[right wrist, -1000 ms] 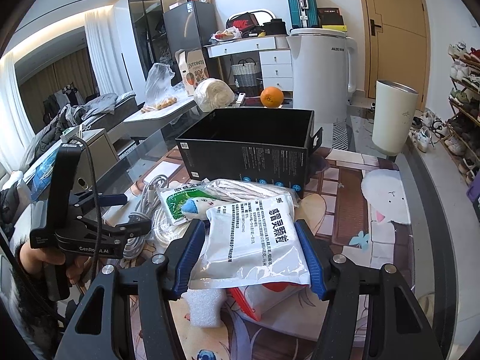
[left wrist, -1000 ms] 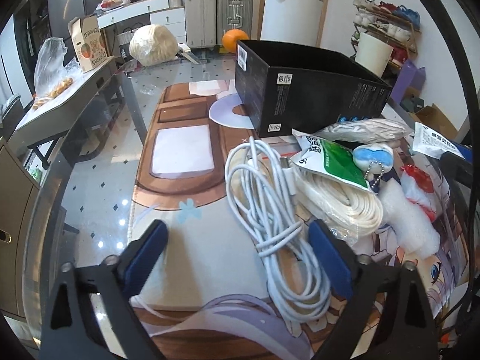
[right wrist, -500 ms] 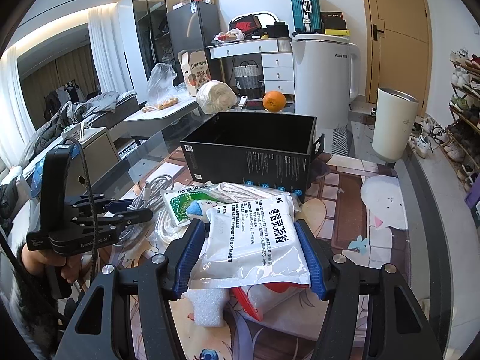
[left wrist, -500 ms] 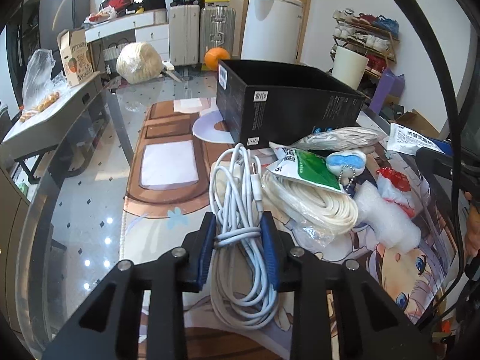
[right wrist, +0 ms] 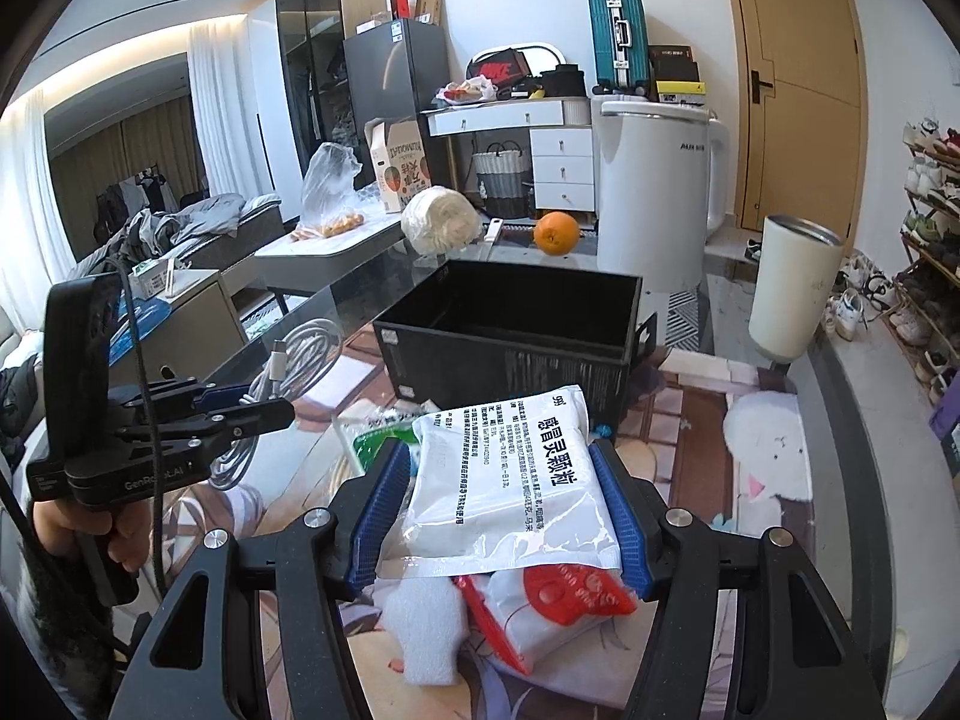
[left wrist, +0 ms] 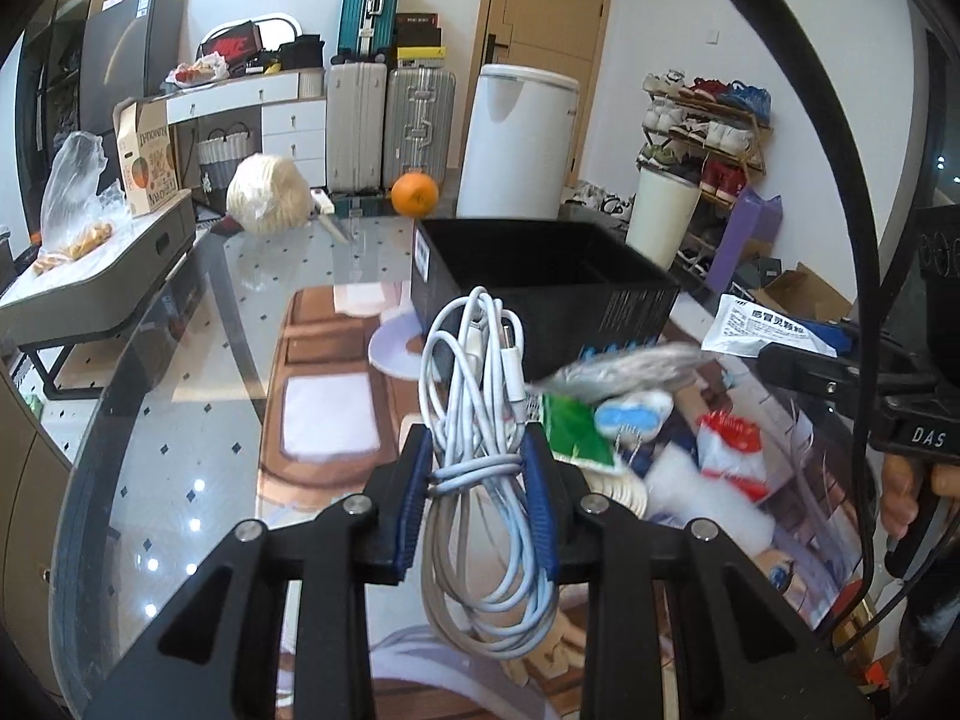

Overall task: Organize soft objects
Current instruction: 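Carry sachet and cable coil over the black box while the right gripper releases the sachet inside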

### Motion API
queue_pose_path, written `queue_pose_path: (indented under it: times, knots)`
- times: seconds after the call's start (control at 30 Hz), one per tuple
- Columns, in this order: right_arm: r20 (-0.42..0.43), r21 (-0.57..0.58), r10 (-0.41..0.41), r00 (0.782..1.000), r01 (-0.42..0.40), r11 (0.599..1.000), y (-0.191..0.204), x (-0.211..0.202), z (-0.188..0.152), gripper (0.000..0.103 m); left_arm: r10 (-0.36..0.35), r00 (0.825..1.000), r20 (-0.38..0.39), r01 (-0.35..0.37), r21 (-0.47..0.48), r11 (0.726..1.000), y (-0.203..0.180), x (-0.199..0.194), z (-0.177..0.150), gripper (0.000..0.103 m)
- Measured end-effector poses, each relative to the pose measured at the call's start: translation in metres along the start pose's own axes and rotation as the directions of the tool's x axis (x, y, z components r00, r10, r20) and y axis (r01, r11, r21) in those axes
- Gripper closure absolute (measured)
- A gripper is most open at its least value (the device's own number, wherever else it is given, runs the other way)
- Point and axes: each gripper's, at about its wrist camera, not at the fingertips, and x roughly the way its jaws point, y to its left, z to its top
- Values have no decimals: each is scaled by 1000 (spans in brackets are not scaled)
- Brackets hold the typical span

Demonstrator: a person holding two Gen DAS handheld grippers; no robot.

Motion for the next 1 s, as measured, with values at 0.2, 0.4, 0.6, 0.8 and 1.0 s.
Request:
queue_pose_path:
  times: [0.2, 0.4, 0.6, 0.8, 1.0]
  knots:
    - [30, -1, -18, 999, 18, 1000, -3, -1, 15, 41, -21, 999, 36, 21, -10, 1000, -2, 3, 21, 75]
    - [63, 33, -39, 997, 37, 999, -12, 6, 31, 41, -35, 998, 60, 35, 3, 999, -7, 11, 43, 75]
    - [80, 33, -42, 996, 40, 999, -19, 19, 50, 41, -36, 997, 71, 34, 30, 999, -11, 26, 63, 75]
    - [84, 26, -40, 996, 38, 999, -24, 30, 62, 41, -29, 997, 76, 26, 48, 999, -11, 38, 76, 75]
    - [81, 27, -38, 996, 36, 999, -28, 41, 70, 41, -28, 997, 67, 24, 61, 998, -10, 51, 84, 75]
